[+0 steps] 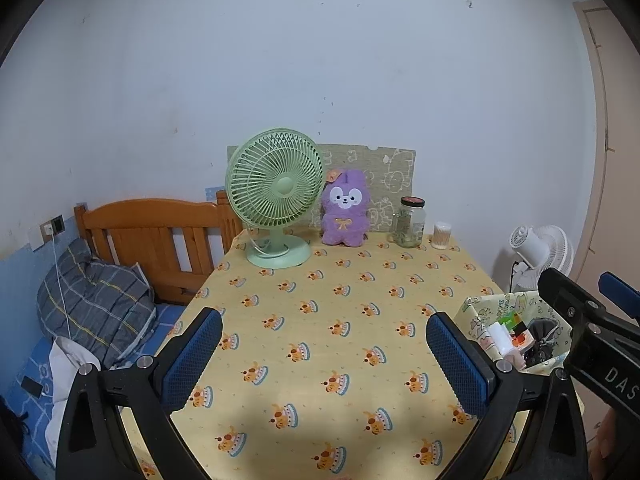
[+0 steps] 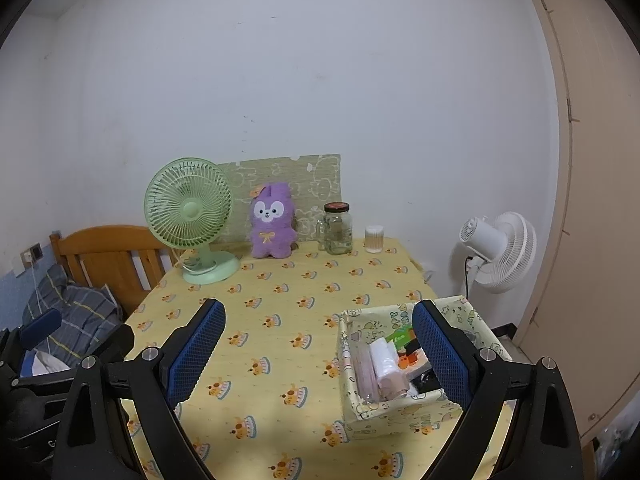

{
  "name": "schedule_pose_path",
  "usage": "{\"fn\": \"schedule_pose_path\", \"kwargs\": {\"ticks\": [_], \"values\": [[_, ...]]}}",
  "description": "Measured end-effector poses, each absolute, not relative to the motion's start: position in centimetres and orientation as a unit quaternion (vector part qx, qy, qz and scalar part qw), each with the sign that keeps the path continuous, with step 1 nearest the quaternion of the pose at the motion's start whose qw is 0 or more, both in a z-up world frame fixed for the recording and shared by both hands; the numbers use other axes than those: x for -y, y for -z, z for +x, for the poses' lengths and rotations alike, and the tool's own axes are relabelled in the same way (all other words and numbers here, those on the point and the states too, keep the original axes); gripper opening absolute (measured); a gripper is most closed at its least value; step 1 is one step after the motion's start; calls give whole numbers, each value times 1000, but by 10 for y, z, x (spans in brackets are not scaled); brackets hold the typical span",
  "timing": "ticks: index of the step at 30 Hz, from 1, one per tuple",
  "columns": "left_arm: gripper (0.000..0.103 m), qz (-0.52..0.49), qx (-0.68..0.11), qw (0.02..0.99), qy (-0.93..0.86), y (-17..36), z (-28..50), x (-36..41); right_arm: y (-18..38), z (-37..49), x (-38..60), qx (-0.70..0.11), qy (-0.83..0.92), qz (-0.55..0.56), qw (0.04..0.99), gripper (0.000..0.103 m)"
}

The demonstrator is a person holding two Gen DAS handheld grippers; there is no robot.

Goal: Organize soft objects

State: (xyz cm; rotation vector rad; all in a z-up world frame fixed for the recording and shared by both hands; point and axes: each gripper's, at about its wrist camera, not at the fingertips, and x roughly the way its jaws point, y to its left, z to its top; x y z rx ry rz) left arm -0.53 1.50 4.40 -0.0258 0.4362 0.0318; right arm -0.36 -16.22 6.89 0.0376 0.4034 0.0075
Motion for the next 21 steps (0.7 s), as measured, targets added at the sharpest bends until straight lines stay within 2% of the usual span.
{"fn": "schedule_pose_path", "kwargs": {"ticks": [21], "values": [[103, -11, -210, 977, -19, -47, -8, -14, -68, -5, 167, -202, 0, 22, 979, 97]]}}
